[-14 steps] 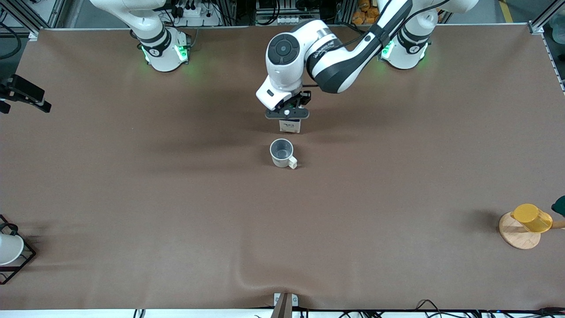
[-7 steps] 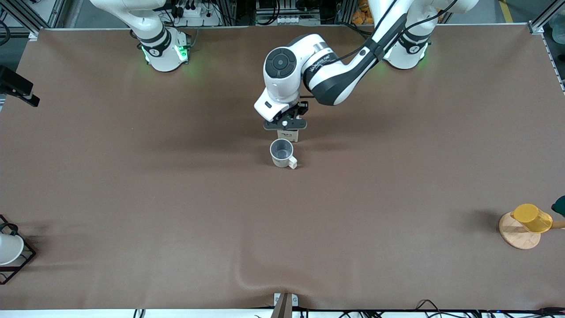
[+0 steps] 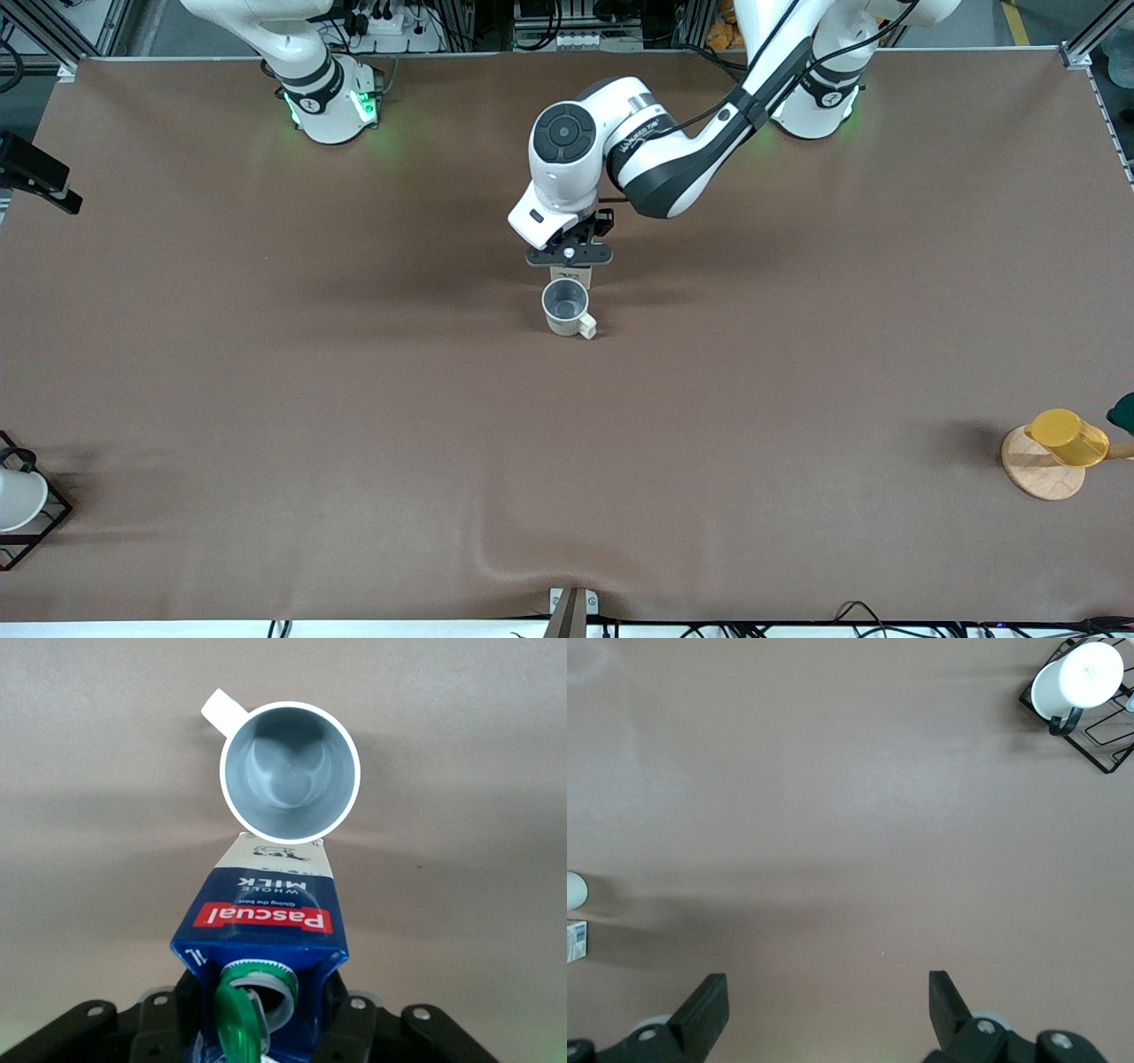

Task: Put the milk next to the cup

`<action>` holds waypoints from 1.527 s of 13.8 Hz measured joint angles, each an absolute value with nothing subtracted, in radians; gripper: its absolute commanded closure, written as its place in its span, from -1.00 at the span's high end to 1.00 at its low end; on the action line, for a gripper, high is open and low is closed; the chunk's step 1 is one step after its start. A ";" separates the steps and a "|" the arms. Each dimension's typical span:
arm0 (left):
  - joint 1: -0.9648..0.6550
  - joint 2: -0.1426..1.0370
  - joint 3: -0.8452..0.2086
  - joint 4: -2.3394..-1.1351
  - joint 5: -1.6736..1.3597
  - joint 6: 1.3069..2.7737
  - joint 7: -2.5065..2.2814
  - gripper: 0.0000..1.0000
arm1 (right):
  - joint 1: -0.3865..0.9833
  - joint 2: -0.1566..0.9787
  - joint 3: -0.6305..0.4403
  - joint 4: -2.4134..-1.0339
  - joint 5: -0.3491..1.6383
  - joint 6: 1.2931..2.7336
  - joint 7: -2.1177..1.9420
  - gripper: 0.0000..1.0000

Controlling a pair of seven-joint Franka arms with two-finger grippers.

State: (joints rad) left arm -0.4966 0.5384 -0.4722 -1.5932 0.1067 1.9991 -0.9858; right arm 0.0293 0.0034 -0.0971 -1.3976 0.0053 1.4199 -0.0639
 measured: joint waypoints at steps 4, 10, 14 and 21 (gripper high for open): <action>-0.496 0.547 -0.471 -1.591 0.107 2.004 -0.987 1.00 | 0.029 0.003 -0.097 -1.398 0.005 1.418 -0.064 1.00; -0.484 0.477 -0.469 -1.535 0.112 1.980 -1.127 1.00 | 0.029 0.003 -0.097 -1.398 0.005 1.415 -0.064 1.00; -0.354 0.320 -0.460 -1.527 0.154 1.861 -1.064 1.00 | 0.030 0.004 -0.097 -1.399 0.005 1.414 -0.064 1.00; 0.053 0.164 -0.455 -1.528 0.141 1.759 -0.678 1.00 | 0.030 0.006 -0.096 -1.399 0.005 1.414 -0.064 1.00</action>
